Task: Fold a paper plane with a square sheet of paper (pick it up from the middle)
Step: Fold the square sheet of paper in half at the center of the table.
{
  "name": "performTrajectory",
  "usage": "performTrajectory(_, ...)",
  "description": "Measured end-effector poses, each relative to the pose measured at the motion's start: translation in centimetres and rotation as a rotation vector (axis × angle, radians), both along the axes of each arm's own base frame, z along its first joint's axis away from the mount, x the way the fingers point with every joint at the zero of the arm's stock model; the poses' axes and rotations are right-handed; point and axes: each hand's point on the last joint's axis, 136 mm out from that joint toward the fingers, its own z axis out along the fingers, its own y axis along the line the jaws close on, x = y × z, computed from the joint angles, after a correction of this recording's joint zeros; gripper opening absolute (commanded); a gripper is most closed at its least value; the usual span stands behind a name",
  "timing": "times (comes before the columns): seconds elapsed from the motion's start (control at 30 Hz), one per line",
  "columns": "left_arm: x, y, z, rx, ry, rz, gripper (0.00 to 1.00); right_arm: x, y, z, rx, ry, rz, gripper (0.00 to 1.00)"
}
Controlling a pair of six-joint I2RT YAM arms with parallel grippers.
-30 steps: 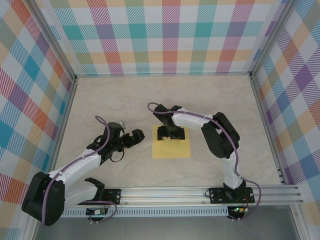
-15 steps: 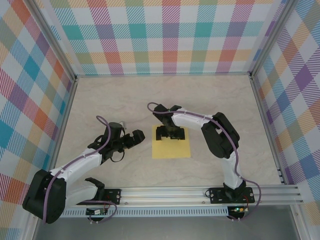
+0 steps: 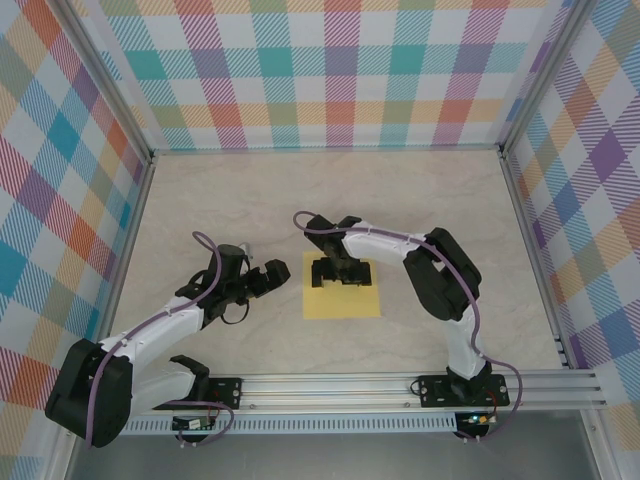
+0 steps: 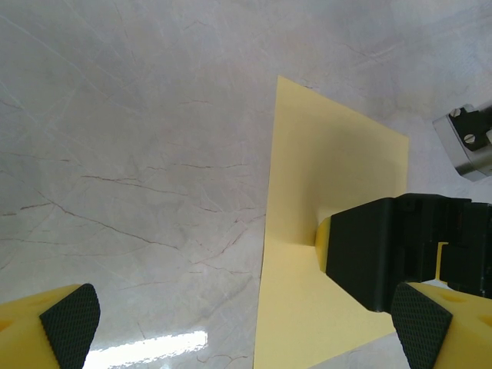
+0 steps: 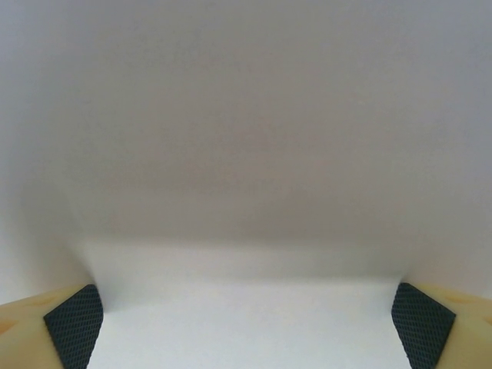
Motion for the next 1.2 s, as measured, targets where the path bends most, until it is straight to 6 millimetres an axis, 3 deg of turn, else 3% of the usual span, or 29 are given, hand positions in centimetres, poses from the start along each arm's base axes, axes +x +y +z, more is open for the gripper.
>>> performTrajectory(0.2,0.0,0.0,0.0,0.0,0.0,-0.001,1.0,0.0,0.0,-0.1,-0.002,0.0,-0.011,0.88)
performTrajectory(0.4,-0.1,0.0,-0.1,-0.001,0.003,-0.002,1.0,0.0,0.0,0.1,-0.004,-0.001,-0.014,0.85)
performTrajectory(0.53,-0.1,-0.1,-0.1,-0.003,0.005,-0.006,1.0,0.0,0.0,0.1,0.0,0.0,-0.006,0.68)
performTrajectory(0.7,-0.1,-0.1,-0.1,-0.004,0.005,-0.006,1.0,0.0,0.0,0.3,0.003,-0.002,-0.01,0.55)
performTrajectory(0.9,-0.1,-0.1,-0.1,-0.004,0.004,-0.005,1.0,-0.1,0.2,1.8,0.053,-0.028,-0.008,0.36)
performTrajectory(1.2,-0.1,-0.1,0.0,-0.006,0.005,-0.003,1.0,0.2,0.3,5.5,0.271,-0.062,-0.044,0.36)
